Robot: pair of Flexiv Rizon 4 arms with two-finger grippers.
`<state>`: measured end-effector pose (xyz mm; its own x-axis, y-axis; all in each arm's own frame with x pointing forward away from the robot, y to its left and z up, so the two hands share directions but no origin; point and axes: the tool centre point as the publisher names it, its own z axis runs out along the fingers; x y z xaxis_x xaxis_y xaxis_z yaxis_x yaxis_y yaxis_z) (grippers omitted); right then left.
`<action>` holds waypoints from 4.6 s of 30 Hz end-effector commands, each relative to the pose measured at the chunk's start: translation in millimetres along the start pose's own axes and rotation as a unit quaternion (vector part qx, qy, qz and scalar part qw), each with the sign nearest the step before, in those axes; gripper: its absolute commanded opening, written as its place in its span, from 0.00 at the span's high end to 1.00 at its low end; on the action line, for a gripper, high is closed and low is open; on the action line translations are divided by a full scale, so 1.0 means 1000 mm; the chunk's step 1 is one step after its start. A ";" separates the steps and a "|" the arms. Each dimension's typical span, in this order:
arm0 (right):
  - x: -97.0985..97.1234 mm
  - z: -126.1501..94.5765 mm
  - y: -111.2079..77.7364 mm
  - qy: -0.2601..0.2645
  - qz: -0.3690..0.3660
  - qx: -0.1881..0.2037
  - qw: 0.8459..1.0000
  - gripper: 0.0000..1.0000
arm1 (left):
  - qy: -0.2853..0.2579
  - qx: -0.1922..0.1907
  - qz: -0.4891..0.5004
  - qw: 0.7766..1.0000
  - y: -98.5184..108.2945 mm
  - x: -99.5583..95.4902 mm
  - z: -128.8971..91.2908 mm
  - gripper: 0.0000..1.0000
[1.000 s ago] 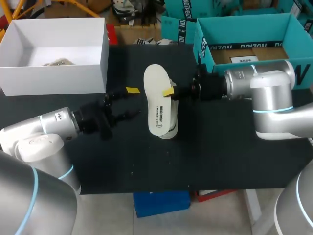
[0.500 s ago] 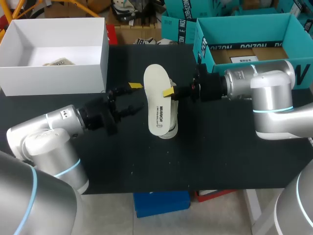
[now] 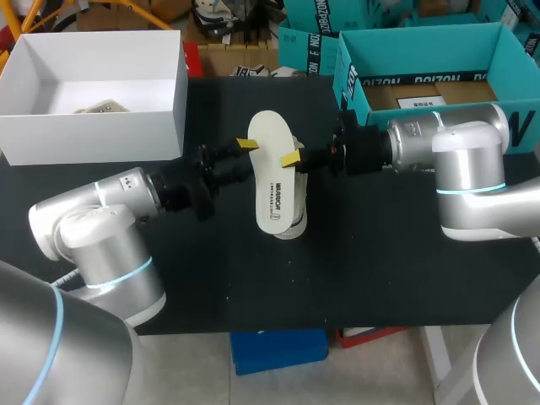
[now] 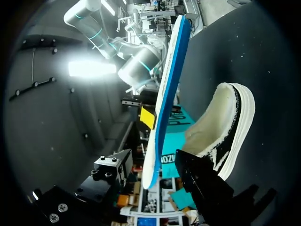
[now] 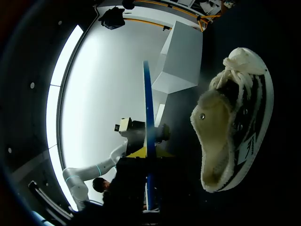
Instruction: Take the shoe out of the shoebox, open the shoe tongue, remove and reinsert the insole, then place the shoe into the shoebox
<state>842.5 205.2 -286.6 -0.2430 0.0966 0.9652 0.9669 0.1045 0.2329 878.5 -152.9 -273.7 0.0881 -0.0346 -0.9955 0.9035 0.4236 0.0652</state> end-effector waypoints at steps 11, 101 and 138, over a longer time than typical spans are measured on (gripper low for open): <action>0.000 0.001 0.000 -0.001 0.001 0.000 1.000 1.00 | -0.005 -0.002 0.002 1.000 0.003 -0.001 0.015 0.59; 0.080 -0.116 -0.138 -0.312 0.184 -0.420 0.832 0.00 | 0.360 0.239 -0.094 0.897 -0.078 0.018 -0.042 1.00; 0.080 -0.116 -0.138 -0.312 0.184 -0.420 0.832 0.00 | 0.409 0.248 -0.080 0.875 -0.057 0.046 0.003 1.00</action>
<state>705.3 81.2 -221.3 0.3397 0.5088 0.7910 0.7395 -0.6641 0.1096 828.1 -176.6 -319.9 -0.2008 0.6815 -0.7037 0.9665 0.0206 -0.2559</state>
